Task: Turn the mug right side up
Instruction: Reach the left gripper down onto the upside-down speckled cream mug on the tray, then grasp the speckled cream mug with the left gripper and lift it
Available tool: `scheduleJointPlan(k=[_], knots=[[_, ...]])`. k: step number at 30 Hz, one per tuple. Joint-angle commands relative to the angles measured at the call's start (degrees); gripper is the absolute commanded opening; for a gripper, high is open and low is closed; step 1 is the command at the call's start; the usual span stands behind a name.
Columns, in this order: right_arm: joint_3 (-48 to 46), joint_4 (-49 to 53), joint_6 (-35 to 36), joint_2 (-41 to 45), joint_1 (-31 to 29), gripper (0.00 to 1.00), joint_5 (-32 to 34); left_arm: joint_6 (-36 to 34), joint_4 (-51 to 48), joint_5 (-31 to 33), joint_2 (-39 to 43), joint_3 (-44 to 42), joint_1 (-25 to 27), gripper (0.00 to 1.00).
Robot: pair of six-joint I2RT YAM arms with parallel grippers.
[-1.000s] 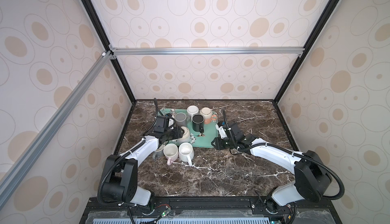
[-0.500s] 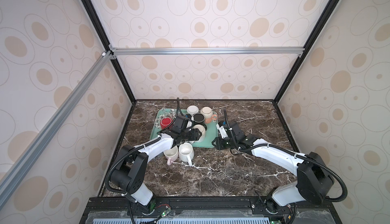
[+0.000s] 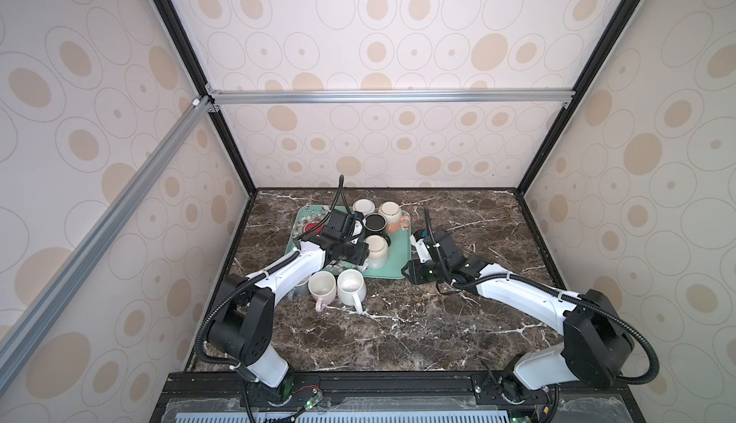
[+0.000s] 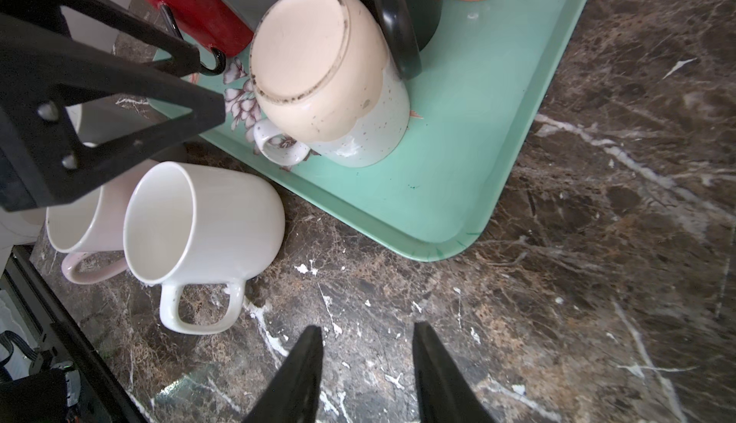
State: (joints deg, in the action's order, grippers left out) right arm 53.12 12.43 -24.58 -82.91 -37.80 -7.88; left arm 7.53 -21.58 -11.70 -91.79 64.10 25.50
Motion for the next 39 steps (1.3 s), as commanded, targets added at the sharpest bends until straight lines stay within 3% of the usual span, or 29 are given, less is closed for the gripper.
scheduleJointPlan(k=[1, 26, 39], knots=[[0.7, 0.58, -0.28, -0.06, 0.46, 0.41, -0.29, -6.2, -4.78, -1.03, -1.83, 1.9, -0.27, 0.6], [-0.71, 3.26, -0.2, 3.11, 0.53, 0.41, 3.13, -7.43, -0.49, 1.77, -12.38, 4.87, 1.34, 0.42], [-0.74, 2.78, -1.17, 3.2, 0.53, 0.41, 3.04, -9.5, -0.18, 4.75, -9.13, 4.46, 1.35, 0.18]])
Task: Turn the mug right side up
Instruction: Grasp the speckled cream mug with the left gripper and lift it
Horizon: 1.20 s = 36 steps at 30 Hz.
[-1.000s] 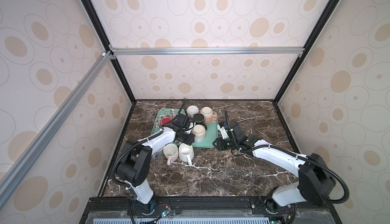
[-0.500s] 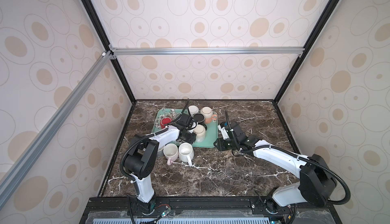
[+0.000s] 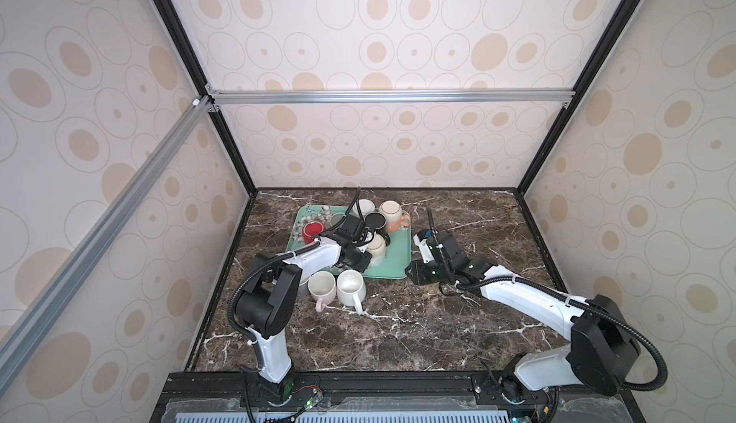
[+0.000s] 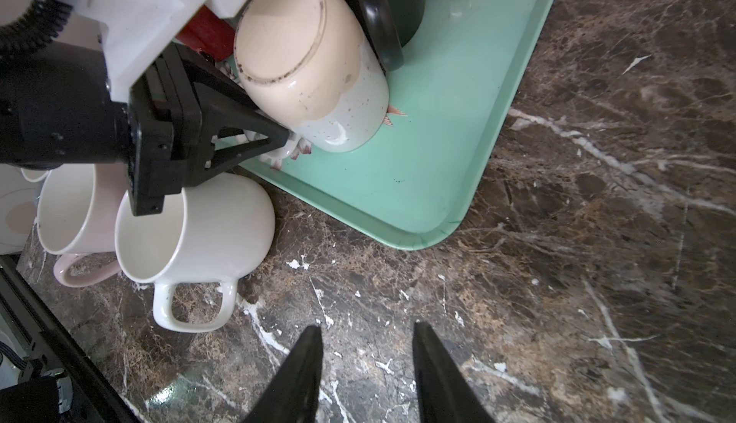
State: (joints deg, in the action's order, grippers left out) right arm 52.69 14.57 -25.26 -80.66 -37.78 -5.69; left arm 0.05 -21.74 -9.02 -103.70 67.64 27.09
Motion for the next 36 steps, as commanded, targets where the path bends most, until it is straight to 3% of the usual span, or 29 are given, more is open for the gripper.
scheduleJointPlan(k=[1, 8, 17, 27, 36], knots=[[-0.31, 0.63, -0.45, 1.02, 0.51, 0.41, 0.93, -2.2, 0.11, 2.29, 3.21, 0.84, -0.2, 0.16], [-0.4, 0.1, -1.03, 0.62, 0.5, 0.41, 0.69, -3.26, 0.37, 3.18, 6.49, 0.05, -0.24, 0.05], [-0.15, -0.84, -1.52, 0.03, 0.51, 0.41, 0.34, -4.18, 0.29, 4.37, 11.13, -0.67, -0.2, 0.0], [-0.94, -3.87, -1.81, 1.94, 0.51, 0.41, 0.53, -2.56, 2.76, 3.92, 17.89, -3.33, -0.2, 0.0], [2.8, -1.49, 2.49, 5.48, 0.94, 0.42, 3.33, 3.65, 8.62, 2.46, 26.48, -5.25, -0.29, 0.0]])
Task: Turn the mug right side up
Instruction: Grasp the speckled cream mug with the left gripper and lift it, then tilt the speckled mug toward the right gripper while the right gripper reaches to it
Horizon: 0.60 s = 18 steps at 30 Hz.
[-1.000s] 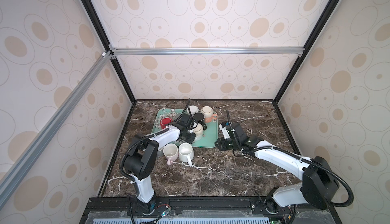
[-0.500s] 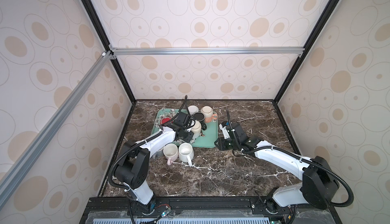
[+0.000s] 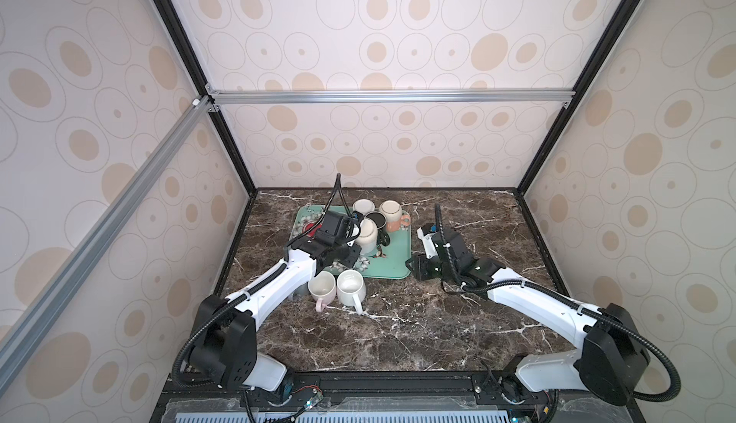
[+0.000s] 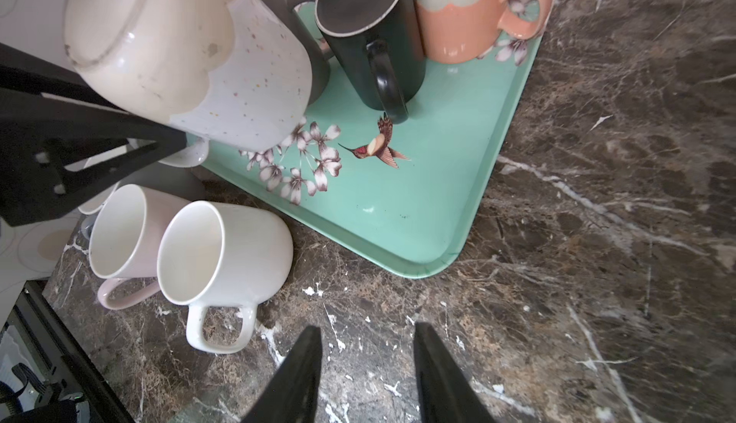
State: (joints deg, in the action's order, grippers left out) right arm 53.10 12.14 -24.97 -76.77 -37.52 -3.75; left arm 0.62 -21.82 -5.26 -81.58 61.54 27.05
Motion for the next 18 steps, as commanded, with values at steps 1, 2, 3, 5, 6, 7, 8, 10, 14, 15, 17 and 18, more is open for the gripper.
scheduleJointPlan(k=[1, 2, 3, 5, 6, 7, 8, 10, 14, 15, 17, 18], knots=[[2.86, 1.04, 2.67, 2.11, 0.91, 0.42, 1.14, 4.04, 9.86, -2.03, 5.34, 0.53, -0.34, 0.0], [3.34, 1.02, 3.06, 2.66, 0.97, 0.42, 0.94, 5.1, 11.18, -3.1, 6.36, 0.08, -0.46, 0.0], [3.78, 1.07, 3.28, 3.14, 1.14, 0.43, 0.68, 5.97, 12.5, -4.1, 7.28, -0.29, -0.46, 0.0], [5.25, 1.45, 3.57, 4.09, 1.63, 0.43, -0.38, 8.17, 15.71, -7.23, 9.13, -1.42, -0.64, 0.0], [6.02, 1.72, 3.69, 4.36, 1.86, 0.43, -0.78, 9.07, 17.21, -8.6, 9.85, -1.87, -0.68, 0.0], [6.87, 1.81, 3.87, 4.8, 2.08, 0.44, -1.42, 10.3, 18.97, -10.44, 10.57, -2.46, -0.75, 0.0], [7.57, 1.76, 4.05, 5.18, 2.32, 0.44, -2.39, 11.5, 20.81, -12.29, 11.42, -3.09, -0.88, 0.0], [8.4, 0.79, 4.14, 6.14, 2.92, 0.46, -5.08, 13.74, 24.56, -15.84, 12.68, -4.07, -1.12, 0.0], [8.47, -5.17, -0.29, 7.54, 6.38, 0.49, -15.88, 18.5, 32.15, -23.24, 14.38, -6.12, -1.82, 0.0], [8.12, -7.43, -2.44, 7.67, 7.47, 0.49, -18.75, 19.53, 33.75, -24.53, 14.64, -6.52, -1.99, 0.0], [6.83, -14.65, -7.53, 7.98, 9.66, 0.52, -25.46, 20.79, 35.81, -25.88, 15.17, -6.99, -2.17, 0.0], [6.3, -17.63, -9.68, 8.0, 10.34, 0.53, -27.87, 21.07, 36.36, -26.54, 15.37, -7.19, -2.26, 0.0]])
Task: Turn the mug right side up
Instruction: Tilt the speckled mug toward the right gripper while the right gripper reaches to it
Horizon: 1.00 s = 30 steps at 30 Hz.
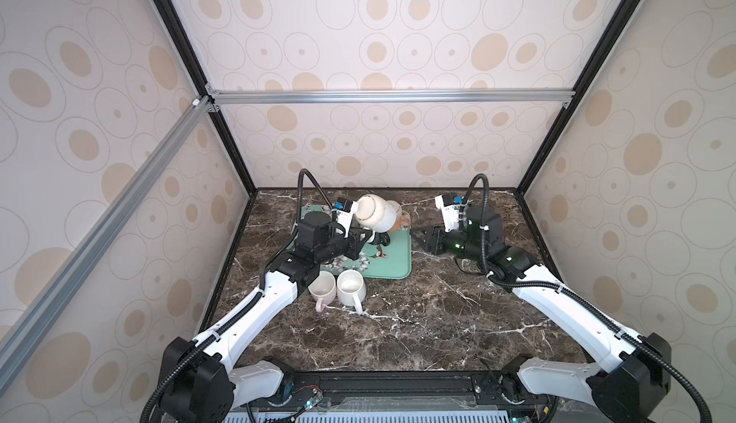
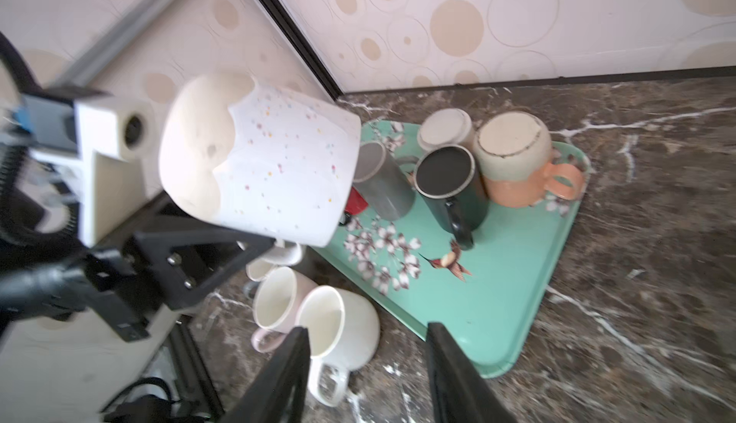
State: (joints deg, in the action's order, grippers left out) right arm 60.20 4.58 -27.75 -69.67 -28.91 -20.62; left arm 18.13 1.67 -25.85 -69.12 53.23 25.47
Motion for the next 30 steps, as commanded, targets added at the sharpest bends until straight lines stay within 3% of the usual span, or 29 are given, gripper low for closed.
scheduleJointPlan(k=[1, 7, 18, 30], knots=[[-1.13, -13.05, -8.55, 0.67, 2.3, 0.54, -13.54, 3.98, 13.86, -6.8, 3.02, 0.99, -0.82, 0.0], [-0.48, -22.54, -14.03, -1.76, 2.9, 0.57, -23.03, 8.38, 21.05, -13.95, 3.12, -0.17, -1.16, 0.0], [-0.57, -33.48, -22.56, -4.59, 3.03, 0.58, -25.83, 14.17, 29.8, -22.14, 3.29, -1.66, -1.14, 0.0], [-1.19, -43.01, -29.43, -6.85, 3.02, 0.58, -29.25, 15.6, 32.05, -24.01, 2.48, -2.34, -1.13, 0.0]])
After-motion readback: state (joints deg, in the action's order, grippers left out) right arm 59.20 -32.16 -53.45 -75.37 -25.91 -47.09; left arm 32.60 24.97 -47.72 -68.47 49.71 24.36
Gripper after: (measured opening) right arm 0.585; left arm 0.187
